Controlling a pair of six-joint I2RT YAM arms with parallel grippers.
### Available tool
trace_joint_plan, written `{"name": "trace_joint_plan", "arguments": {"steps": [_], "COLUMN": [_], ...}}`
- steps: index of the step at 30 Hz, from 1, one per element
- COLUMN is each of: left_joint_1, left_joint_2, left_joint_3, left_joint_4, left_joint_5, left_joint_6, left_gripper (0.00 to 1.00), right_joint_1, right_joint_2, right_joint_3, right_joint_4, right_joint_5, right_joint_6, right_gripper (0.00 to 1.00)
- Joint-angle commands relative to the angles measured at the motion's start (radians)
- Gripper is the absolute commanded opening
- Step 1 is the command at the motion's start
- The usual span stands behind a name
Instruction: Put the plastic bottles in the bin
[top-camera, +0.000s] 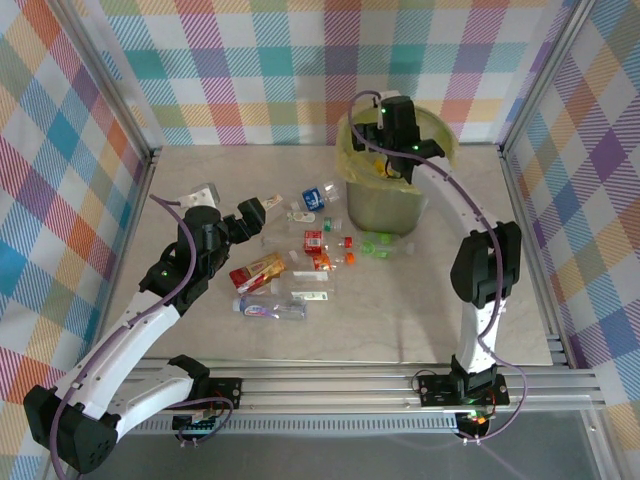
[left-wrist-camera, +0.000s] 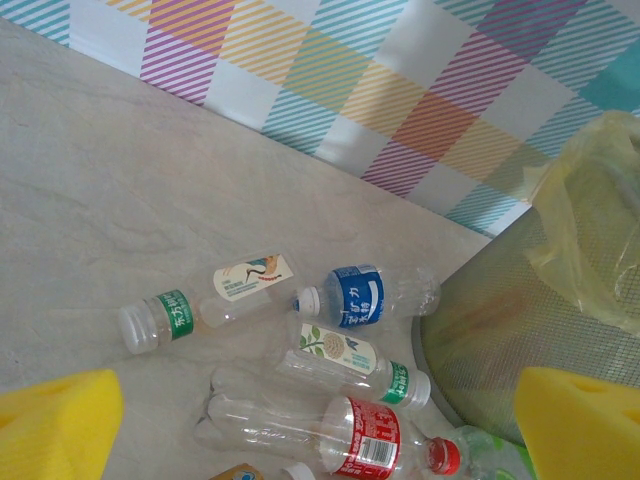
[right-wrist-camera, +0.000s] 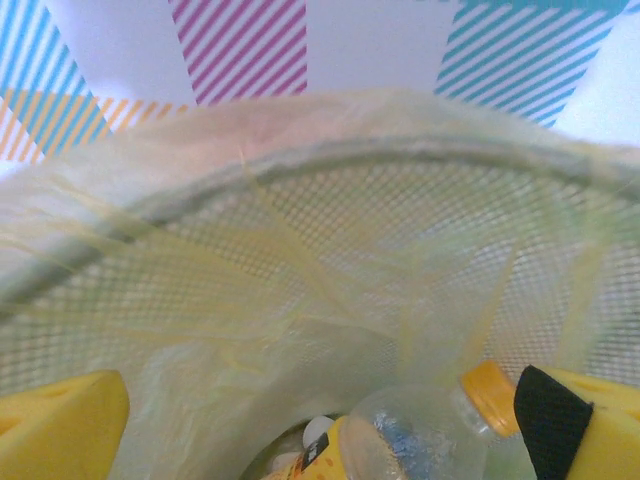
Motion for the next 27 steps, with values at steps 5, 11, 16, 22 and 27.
{"name": "trace_joint_plan", "arguments": {"steps": [5,11,16,22,27], "left_joint_1": [0.012,0.012,0.012,0.014,0.06], "left_joint_2": [-0.01,-0.02,-0.031,-0.04,-0.013], "left_joint_3": [0.002,-0.002,-0.013,-0.03,-0.029], "left_joint_4": [-0.016,-0.028,-0.036,-0.142,-0.245], "left_joint_5": [-0.025,-0.039,-0.065,-0.159,-0.147], "left_joint_6": [-0.009,-0.022,-0.04,-0.1,-0.135], "left_gripper": [1.0,1.0,1.0,1.0,1.0], "right_joint_1": [-0.004,-0.001,0.055,0.213,0.382], "right_joint_2": [-0.121,-0.166,-0.274,-0.457,-0.559], "right_joint_3": [0.079,0.17,0.083,-0.117,-0.283], "right_joint_4": [-0.11,-0.3,-0.335,-0.335,-0.356], "right_joint_5": [-0.042,-0.195,-0.271,-0.215,-0.116], "right_joint_6": [0.023,0.038,-0.004,-0.036,-0.02], "right_gripper": [1.0,1.0,1.0,0.99,0.97]}}
